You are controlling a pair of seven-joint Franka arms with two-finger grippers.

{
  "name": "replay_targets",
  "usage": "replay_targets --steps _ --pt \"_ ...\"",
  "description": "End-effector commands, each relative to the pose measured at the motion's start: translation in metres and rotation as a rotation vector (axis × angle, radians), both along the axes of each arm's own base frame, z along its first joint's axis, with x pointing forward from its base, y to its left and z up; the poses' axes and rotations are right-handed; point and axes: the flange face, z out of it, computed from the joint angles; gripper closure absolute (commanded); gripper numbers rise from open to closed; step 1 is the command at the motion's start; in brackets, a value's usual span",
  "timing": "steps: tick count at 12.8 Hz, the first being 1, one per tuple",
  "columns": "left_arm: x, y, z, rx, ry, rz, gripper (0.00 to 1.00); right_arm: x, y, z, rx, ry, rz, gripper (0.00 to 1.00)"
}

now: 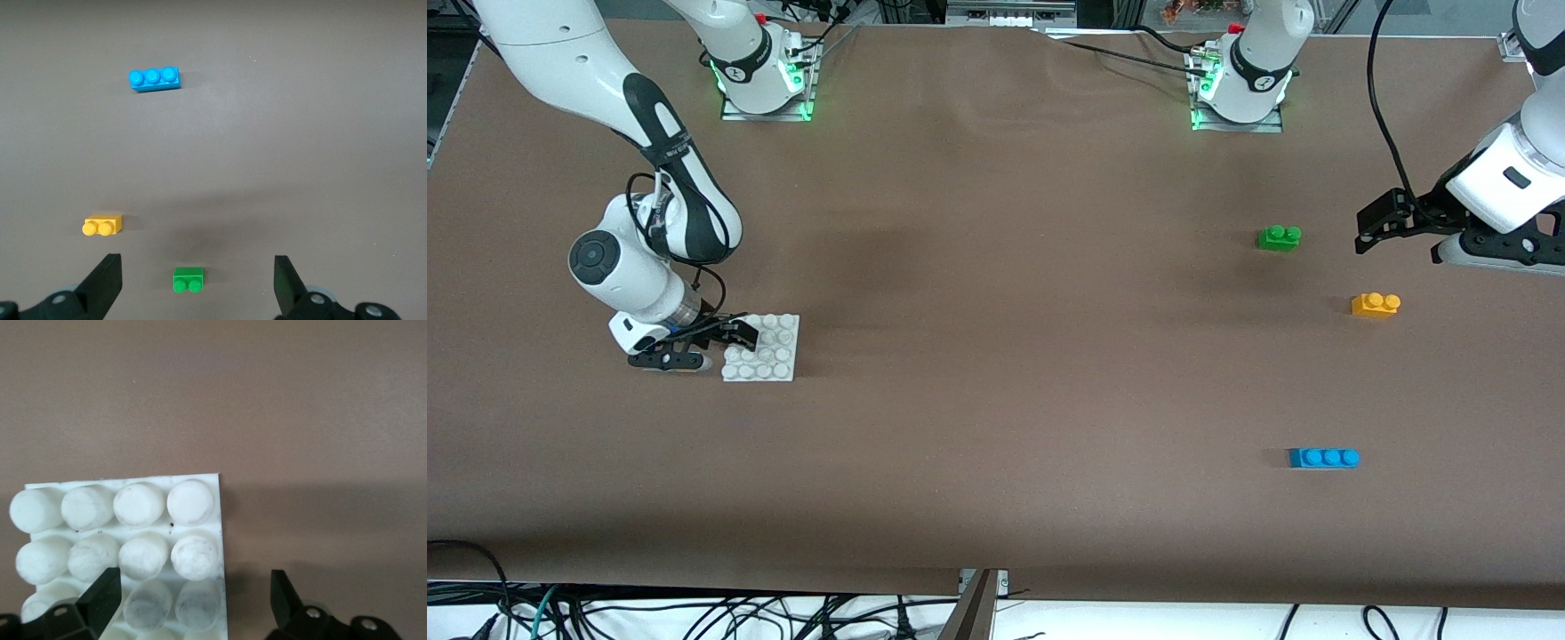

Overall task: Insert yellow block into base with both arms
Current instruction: 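Close the right gripper on the white base plate edge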

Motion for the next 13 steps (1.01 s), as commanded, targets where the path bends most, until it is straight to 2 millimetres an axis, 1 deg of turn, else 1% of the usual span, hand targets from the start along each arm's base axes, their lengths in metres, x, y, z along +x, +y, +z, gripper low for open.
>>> replay_targets --steps 1,4,5,7,10,13 --pt "0.004 0.001 0.005 -0.021 0.003 0.003 0.0 -0.002 -0.001 0.0 0.012 -0.013 -0.018 0.04" --pt "0.004 0.0 0.005 -0.023 0.003 0.003 0.0 -0.003 0.0 -0.003 0.012 -0.008 -0.017 0.05" --pt "0.004 0.0 0.005 -0.023 0.003 0.003 0.0 -0.002 0.0 -0.004 0.012 -0.01 -0.017 0.08" --pt "0.005 0.001 0.007 -0.023 -0.003 0.005 0.0 -0.002 0.0 -0.003 0.014 -0.011 -0.018 0.09" --pt "0.005 0.001 0.007 -0.023 -0.001 0.005 0.0 0.0 0.002 -0.014 0.029 -0.03 -0.045 0.09" --pt "0.005 0.0 0.007 -0.023 -0.001 0.003 0.0 0.001 0.002 -0.018 0.029 -0.039 -0.043 0.1"
